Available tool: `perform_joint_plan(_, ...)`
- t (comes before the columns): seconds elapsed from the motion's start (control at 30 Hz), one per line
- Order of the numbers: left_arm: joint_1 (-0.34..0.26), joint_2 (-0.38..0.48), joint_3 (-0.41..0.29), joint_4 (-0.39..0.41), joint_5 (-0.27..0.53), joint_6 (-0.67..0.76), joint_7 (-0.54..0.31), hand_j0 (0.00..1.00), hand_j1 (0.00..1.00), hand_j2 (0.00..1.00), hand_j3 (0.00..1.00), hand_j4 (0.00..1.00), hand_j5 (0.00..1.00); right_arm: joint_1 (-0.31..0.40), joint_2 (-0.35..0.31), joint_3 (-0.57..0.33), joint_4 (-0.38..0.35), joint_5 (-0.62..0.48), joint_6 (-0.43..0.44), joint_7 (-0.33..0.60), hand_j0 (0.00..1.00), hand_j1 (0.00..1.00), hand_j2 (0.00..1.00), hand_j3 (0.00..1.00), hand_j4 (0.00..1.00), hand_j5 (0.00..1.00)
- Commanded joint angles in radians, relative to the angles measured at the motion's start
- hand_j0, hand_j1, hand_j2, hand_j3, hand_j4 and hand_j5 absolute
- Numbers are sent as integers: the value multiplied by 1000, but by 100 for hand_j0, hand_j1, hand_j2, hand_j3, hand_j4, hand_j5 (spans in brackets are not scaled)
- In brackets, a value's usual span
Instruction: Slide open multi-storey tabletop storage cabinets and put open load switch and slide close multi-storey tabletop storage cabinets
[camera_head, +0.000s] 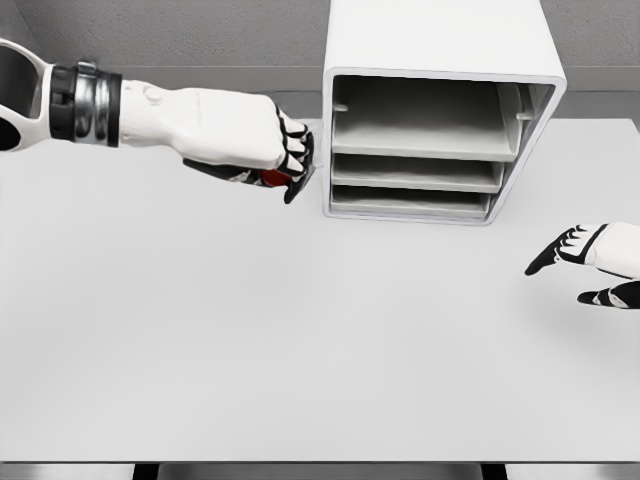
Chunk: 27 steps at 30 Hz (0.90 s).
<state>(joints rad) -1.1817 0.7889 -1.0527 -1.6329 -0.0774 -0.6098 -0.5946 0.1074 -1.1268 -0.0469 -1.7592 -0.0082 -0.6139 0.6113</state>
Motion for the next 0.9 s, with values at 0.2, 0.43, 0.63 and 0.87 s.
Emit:
perform_joint_plan(0.2, 88, 131, -4, -5, -4, -1, -16, 44, 44, 44, 44, 44, 44, -38, 7, -8, 0, -7, 3, 0, 98, 98, 98, 98, 98, 98)
perform_joint_plan(0.43, 109, 164, -7, -4, -41, -1, -16, 44, 44, 44, 44, 44, 44, -35, 9, -4, 0, -7, 3, 0, 98, 98, 98, 98, 98, 98)
perform_joint_plan(0.63, 108, 165, -7, -5, -41, -1, -16, 44, 44, 44, 44, 44, 44, -43, 9, -4, 0, -7, 3, 0, 85, 85, 85, 85, 85, 85)
perform_joint_plan(0.87, 109, 165, -4, -4, -42, -1, -16, 54, 54, 54, 54, 54, 54, -244, 33, 198, 0, 4, 3, 0, 91, 91, 91, 91, 91, 91)
